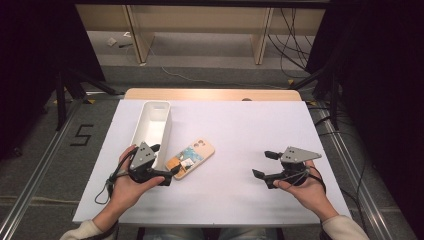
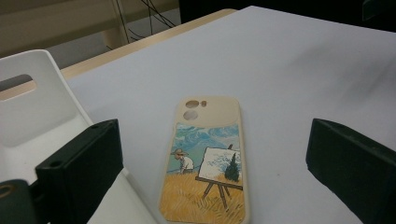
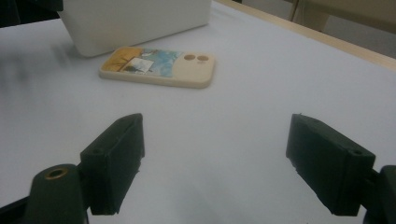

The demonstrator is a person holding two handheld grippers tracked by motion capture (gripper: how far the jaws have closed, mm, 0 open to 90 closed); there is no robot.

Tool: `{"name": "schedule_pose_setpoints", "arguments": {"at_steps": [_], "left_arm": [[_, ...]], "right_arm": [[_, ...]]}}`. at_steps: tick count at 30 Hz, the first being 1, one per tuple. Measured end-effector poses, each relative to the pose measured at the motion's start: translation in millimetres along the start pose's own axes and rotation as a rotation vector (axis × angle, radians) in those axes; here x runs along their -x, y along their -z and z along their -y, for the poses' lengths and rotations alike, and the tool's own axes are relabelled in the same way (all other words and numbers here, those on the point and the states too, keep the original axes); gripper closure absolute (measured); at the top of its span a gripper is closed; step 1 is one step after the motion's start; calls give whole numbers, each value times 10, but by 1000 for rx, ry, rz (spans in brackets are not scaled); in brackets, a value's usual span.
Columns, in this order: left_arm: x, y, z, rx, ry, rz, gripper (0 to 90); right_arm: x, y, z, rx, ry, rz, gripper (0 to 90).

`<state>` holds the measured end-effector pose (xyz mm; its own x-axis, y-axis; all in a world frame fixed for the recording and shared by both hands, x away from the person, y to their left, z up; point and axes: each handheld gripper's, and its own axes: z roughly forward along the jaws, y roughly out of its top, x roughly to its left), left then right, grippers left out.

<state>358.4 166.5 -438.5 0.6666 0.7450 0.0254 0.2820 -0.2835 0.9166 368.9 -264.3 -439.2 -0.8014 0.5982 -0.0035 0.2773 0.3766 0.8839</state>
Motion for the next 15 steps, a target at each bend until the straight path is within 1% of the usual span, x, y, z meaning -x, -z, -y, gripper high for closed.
{"name": "schedule_pose_setpoints", "arguments": {"at_steps": [15], "left_arm": [[-10,2,0,-3,2,-5,40]], "right_arm": [[0,-2,3,-5,-3,-5,203]]}}
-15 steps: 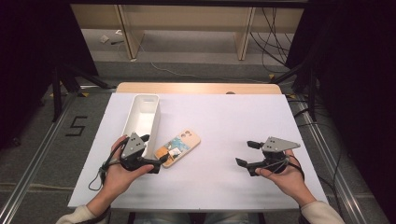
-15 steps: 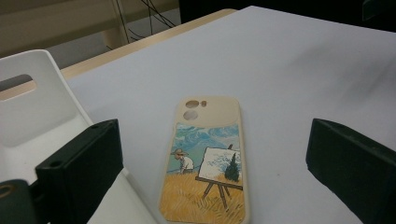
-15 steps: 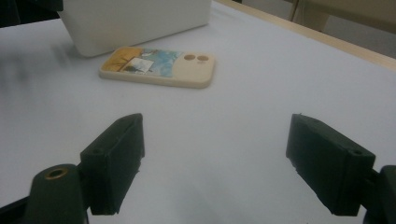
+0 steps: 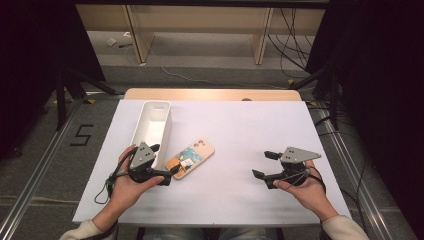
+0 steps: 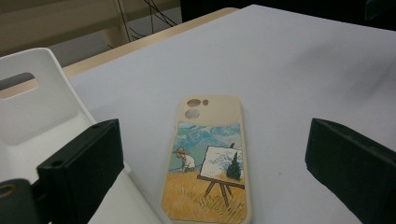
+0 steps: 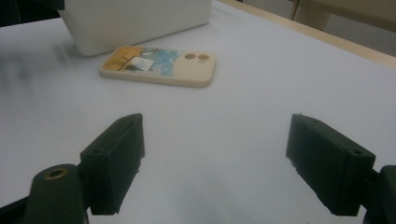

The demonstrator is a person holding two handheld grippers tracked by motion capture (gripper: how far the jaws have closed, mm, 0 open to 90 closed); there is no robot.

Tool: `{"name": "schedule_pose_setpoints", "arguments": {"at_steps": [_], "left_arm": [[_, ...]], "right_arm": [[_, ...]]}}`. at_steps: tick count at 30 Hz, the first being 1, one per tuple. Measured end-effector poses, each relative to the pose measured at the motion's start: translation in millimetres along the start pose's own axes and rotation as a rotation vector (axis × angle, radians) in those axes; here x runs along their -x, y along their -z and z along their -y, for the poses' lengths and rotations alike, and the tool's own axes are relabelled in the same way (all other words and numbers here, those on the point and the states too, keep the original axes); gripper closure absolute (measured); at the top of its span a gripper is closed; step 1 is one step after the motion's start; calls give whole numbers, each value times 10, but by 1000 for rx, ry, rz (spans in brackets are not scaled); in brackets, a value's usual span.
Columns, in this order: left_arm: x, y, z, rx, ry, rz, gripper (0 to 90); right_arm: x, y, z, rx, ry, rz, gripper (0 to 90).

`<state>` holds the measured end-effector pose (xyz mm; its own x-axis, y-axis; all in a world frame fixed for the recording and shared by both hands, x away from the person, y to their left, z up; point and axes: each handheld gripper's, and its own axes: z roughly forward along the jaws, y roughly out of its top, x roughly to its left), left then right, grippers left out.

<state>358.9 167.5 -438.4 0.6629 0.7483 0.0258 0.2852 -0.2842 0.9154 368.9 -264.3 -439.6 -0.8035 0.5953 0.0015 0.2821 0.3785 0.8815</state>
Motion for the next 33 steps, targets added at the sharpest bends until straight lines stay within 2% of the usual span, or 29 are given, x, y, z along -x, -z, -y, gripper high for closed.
{"name": "schedule_pose_setpoints", "arguments": {"at_steps": [25,28,31,33], "left_arm": [[19,-4,-33,-1,-1,-3,41],[28,-4,-56,-8,11,-17,67],[36,-5,-111,-6,11,-46,158],[50,-28,-153,-11,17,-37,163]], "right_arm": [[-5,-6,-1,-2,2,1,203],[-6,-6,-4,-1,0,3,203],[-10,-17,-8,-3,2,2,203],[-14,-24,-10,-4,1,-1,203]]}}
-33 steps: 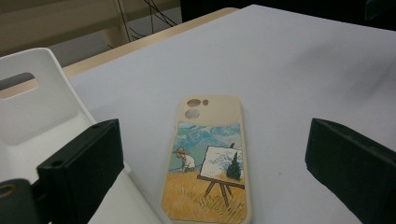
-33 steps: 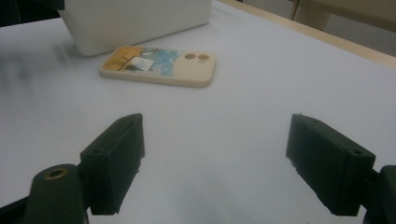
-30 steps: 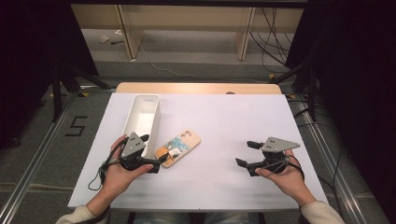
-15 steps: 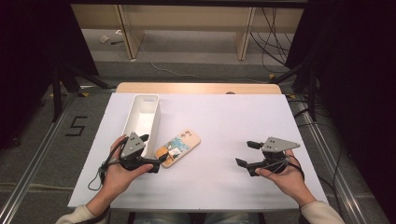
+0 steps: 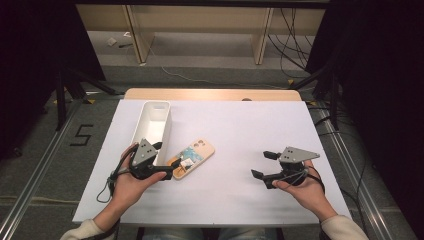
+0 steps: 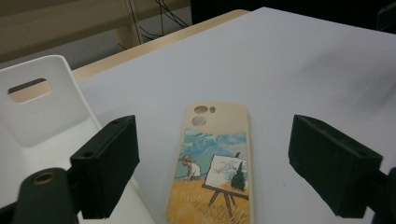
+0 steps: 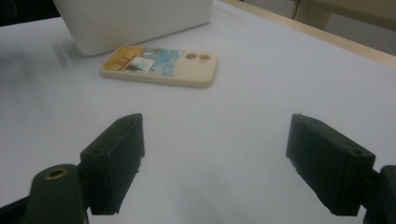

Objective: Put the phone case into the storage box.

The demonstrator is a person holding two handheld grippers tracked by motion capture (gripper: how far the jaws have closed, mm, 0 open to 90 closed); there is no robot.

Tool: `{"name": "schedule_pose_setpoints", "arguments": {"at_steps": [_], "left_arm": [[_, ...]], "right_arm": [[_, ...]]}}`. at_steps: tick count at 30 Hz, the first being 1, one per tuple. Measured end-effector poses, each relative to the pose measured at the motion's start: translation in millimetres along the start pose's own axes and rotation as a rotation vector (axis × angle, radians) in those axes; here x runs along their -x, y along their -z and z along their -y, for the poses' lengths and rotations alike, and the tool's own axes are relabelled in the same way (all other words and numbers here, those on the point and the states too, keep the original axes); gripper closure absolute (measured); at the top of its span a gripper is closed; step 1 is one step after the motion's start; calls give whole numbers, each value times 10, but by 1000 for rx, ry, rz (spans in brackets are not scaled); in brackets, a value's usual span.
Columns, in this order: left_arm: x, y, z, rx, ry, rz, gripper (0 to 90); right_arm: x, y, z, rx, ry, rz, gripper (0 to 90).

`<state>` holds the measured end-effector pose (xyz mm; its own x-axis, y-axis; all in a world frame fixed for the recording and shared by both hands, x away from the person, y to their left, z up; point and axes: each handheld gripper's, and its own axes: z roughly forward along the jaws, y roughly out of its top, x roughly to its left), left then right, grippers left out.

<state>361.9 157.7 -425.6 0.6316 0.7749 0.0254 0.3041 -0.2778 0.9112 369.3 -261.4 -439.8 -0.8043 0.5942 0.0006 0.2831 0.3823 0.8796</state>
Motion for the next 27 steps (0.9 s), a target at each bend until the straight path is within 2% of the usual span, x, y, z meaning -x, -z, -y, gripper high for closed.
{"name": "schedule_pose_setpoints", "arguments": {"at_steps": [4,6,9,10,12,13,15,17,18,20,22,24,27], "left_arm": [[66,-86,-53,-35,-8,22,156],[119,-168,-81,-59,-23,45,141],[183,-372,-145,-123,-45,69,97],[183,-372,-145,-123,-45,69,87],[186,-538,-181,-163,-56,65,72],[186,-538,-181,-163,-56,65,62],[194,-722,-213,-209,-39,80,54],[224,-841,-230,-235,-61,74,44],[224,-841,-230,-235,-61,74,33],[259,-953,-248,-257,-67,88,15],[286,-1056,-262,-291,-88,104,0],[290,-1210,-262,-327,-107,100,0],[273,-1296,-261,-341,-106,93,0]], "right_arm": [[-2,-3,-2,0,-1,0,203],[1,-2,-1,0,-3,1,203],[0,-5,0,-1,-3,0,203],[0,-6,0,-1,-2,0,203],[-2,-8,-1,-1,-2,-1,203],[-2,-8,-1,-1,-2,-1,203],[-3,-10,-2,-1,-2,-1,203],[-4,-8,-3,-1,-1,-1,203],[-5,-6,-4,-1,-2,-2,203],[-2,-2,-5,2,-1,-2,203],[-1,-1,-5,2,-1,-2,203],[1,0,-3,2,-1,-4,203],[-1,4,-6,5,0,-5,203]]}}
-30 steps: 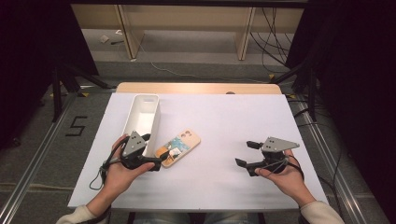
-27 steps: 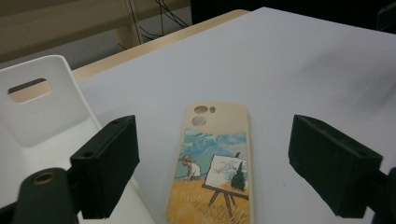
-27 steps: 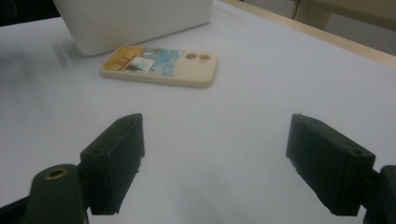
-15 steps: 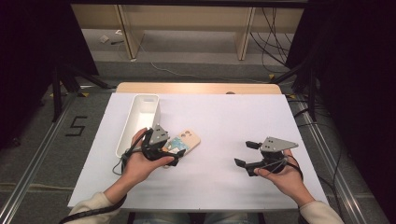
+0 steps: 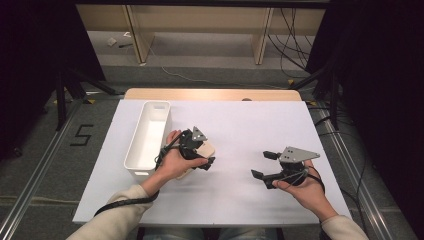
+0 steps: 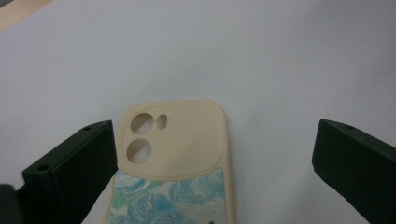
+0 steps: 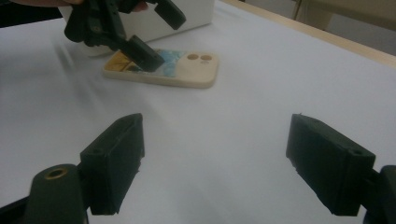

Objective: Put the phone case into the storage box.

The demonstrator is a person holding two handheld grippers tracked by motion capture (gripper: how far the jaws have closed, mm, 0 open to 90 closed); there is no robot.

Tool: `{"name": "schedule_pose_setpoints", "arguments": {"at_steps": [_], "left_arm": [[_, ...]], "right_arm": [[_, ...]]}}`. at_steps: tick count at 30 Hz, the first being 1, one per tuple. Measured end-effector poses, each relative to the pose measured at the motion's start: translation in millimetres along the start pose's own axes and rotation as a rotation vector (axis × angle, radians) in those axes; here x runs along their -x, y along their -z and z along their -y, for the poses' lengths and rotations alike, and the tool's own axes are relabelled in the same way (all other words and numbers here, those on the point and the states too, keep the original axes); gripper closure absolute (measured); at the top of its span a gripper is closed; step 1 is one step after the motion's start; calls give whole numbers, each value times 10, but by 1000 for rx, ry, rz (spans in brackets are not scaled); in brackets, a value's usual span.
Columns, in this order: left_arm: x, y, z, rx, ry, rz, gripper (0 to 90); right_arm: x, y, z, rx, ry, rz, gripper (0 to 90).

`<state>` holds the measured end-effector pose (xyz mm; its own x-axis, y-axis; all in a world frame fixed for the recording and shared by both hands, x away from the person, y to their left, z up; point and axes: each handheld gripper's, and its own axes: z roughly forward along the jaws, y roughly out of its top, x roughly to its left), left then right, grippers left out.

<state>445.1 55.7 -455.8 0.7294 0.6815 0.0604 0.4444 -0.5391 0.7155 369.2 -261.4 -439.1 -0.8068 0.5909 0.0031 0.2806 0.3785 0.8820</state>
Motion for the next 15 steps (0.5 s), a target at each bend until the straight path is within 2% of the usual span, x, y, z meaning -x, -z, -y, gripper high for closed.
{"name": "schedule_pose_setpoints", "arguments": {"at_steps": [7,13,15], "left_arm": [[-106,-218,-83,-31,14,2,0],[-200,-338,-90,-39,50,0,21],[-211,-349,-82,-43,49,-2,21]], "right_arm": [[-1,-1,0,-2,0,-2,203],[1,1,3,-1,0,-3,203],[1,4,3,0,0,-2,203]]}}
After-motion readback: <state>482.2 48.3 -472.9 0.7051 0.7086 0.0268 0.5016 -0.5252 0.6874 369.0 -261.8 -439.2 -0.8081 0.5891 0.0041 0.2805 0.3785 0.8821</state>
